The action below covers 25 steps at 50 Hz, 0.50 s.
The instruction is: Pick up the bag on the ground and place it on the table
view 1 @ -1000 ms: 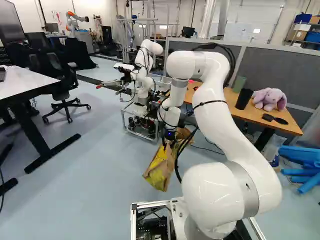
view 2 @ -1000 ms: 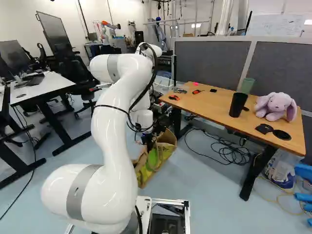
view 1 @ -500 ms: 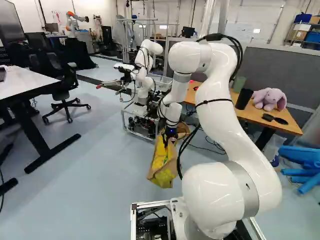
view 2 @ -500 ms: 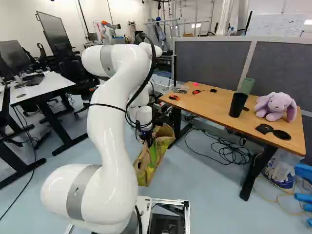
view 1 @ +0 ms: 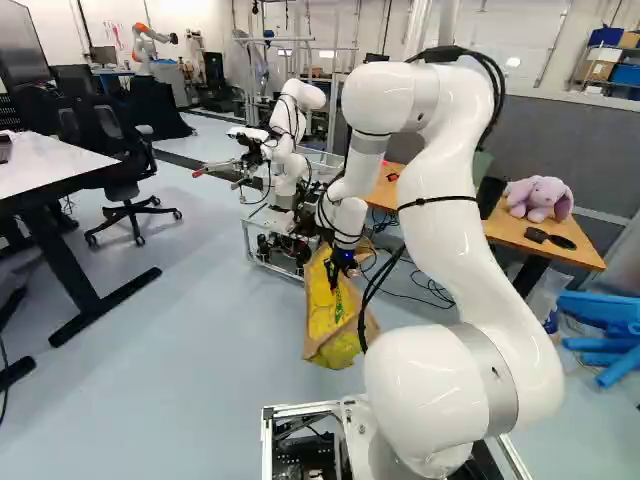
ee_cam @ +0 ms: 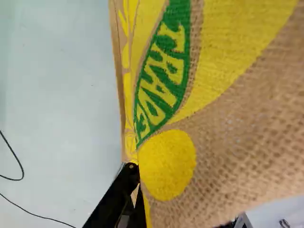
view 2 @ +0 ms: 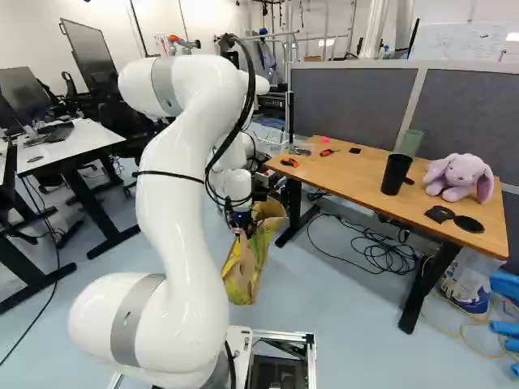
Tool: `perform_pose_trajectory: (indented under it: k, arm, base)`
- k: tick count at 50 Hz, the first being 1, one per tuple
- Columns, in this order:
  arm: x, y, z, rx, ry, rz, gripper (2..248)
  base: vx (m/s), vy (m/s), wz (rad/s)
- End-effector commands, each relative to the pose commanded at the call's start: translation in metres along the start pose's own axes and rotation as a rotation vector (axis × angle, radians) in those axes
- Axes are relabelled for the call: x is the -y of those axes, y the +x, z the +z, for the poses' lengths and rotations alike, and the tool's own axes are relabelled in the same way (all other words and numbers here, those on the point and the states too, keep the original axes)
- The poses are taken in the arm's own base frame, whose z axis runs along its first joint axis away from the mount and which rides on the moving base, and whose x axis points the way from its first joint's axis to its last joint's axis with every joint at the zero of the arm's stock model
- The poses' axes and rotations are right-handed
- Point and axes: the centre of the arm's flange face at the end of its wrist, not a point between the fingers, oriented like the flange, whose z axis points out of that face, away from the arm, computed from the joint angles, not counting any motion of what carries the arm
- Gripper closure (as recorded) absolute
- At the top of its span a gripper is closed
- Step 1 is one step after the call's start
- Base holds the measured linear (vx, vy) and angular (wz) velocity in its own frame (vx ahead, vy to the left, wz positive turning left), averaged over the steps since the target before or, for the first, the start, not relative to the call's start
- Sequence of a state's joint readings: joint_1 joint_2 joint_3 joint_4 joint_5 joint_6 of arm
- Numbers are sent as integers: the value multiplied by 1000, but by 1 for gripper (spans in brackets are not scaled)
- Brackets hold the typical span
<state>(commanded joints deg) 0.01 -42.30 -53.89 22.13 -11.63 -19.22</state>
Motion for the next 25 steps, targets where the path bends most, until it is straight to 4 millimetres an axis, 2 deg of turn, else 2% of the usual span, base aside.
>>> perform_pose_trajectory:
  k: [25]
  arm:
    - [2,-10,-38,-47,2,-4,228]
  base:
    - [0,0,0]
